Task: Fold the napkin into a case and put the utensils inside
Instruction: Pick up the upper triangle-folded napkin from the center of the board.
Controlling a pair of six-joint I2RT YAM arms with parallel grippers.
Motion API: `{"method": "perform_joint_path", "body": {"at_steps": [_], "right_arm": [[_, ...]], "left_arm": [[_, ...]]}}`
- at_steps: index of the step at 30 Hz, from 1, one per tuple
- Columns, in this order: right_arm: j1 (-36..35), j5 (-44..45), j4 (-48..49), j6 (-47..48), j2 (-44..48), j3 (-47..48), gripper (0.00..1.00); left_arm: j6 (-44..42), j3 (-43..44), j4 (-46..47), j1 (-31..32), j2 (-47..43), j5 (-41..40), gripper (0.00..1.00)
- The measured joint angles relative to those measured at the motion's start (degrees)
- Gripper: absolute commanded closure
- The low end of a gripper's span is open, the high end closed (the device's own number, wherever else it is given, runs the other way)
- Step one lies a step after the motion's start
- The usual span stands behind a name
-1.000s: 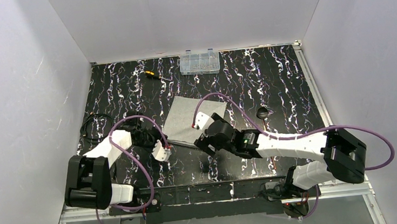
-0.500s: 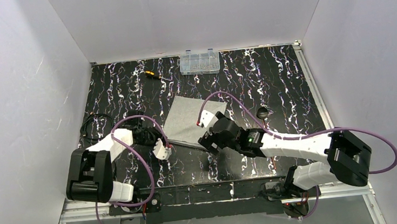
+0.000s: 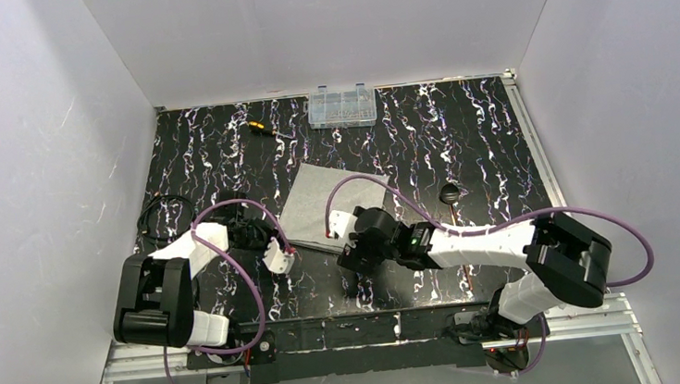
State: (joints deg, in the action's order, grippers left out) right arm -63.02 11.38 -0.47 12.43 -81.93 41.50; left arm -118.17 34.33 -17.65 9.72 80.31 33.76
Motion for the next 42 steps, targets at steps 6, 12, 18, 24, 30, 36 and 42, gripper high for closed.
{"method": "perform_joint_path", "body": {"at_steps": [6,12,18,24,30,36,42], "right_arm": [[-0.4,-0.9,2.9,1.7,-0.7,-0.4,0.01],[-2.4,-0.8,3.7,3.2,-0.9,-1.6,0.01],[-3.5,0.0,3.6,4.1,-3.2,-1.7,0.01],[-3.4,1.8,5.2,4.5,-4.9,-1.5,0.08],[-3.5,3.4,6.3,5.4,-6.8,-0.6,0.42],[-3.5,4.6,5.2,5.8,-7.6,-0.4,0.56],[-3.5,5.0,5.0,5.1,-7.6,-0.4,0.56]], "left_arm": [[1.3,0.1,-0.5,0.2,0.0,0.1,1.0],[2.8,0.6,-0.8,0.2,0.4,0.1,1.0],[4.5,1.6,-0.7,0.2,1.5,0.0,1.0],[4.9,1.8,-0.7,0.2,1.8,0.0,1.0],[5.4,2.3,-0.8,0.2,1.8,-0.2,1.0],[5.9,2.7,-0.9,0.2,2.0,-0.3,1.0],[6.1,3.1,-1.2,0.2,2.0,-0.3,1.0]]}}
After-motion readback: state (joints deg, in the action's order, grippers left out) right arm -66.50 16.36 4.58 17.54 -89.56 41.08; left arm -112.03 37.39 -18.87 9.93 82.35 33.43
